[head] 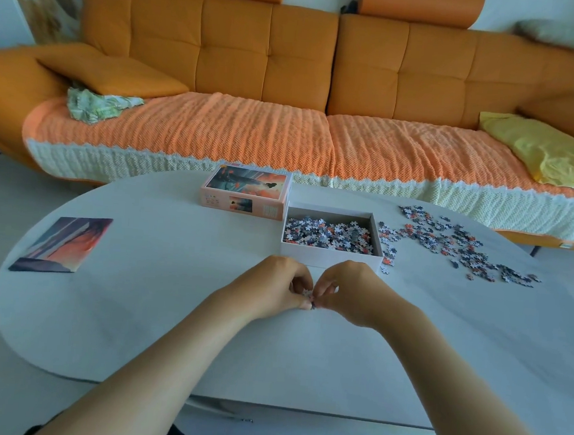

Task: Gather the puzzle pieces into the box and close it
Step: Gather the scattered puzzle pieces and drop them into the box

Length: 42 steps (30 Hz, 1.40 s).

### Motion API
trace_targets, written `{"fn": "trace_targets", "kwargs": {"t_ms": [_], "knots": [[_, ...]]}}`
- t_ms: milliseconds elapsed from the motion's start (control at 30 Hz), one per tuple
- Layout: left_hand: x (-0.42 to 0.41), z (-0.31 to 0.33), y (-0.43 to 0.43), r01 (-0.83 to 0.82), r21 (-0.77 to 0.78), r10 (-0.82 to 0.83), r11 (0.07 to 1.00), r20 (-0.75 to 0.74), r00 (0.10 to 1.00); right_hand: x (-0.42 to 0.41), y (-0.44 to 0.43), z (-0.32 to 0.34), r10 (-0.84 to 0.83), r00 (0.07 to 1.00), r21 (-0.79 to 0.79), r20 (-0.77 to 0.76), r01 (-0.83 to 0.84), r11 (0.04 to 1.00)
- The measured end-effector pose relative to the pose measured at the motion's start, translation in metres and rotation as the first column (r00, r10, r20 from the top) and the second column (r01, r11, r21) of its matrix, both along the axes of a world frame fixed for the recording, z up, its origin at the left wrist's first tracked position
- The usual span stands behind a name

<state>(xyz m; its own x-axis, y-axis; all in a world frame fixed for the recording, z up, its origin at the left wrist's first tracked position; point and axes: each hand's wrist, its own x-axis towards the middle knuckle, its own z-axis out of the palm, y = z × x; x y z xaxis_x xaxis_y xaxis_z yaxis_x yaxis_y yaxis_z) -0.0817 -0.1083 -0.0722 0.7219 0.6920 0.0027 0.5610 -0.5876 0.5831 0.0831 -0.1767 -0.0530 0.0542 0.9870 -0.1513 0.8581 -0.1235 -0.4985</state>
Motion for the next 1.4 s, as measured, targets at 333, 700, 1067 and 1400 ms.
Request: {"fn": "trace_targets", "kwargs": {"t_ms": [333,700,1067,1400], "knots": [[-0.006,0.006,0.008,0.045,0.100,-0.036,0.994,-0.081,0.996,0.005,0.001,0.004,-0.020,1.000,-0.042,-0.021,0.019,0.999],[-0.007,0.005,0.013,0.068,0.048,-0.061,0.997,-0.150,0.987,0.009,0.005,0.009,0.065,0.988,-0.143,0.140,-0.044,0.989],[-0.012,0.003,0.020,0.044,0.048,-0.038,0.998,-0.122,0.992,0.024,0.031,0.017,-0.266,0.961,0.437,-0.080,0.274,0.857],[0.005,0.022,0.050,-0.221,0.097,0.186,0.970,0.285,0.940,0.013,0.021,0.005,0.120,0.993,-0.066,0.008,-0.119,0.991]]}}
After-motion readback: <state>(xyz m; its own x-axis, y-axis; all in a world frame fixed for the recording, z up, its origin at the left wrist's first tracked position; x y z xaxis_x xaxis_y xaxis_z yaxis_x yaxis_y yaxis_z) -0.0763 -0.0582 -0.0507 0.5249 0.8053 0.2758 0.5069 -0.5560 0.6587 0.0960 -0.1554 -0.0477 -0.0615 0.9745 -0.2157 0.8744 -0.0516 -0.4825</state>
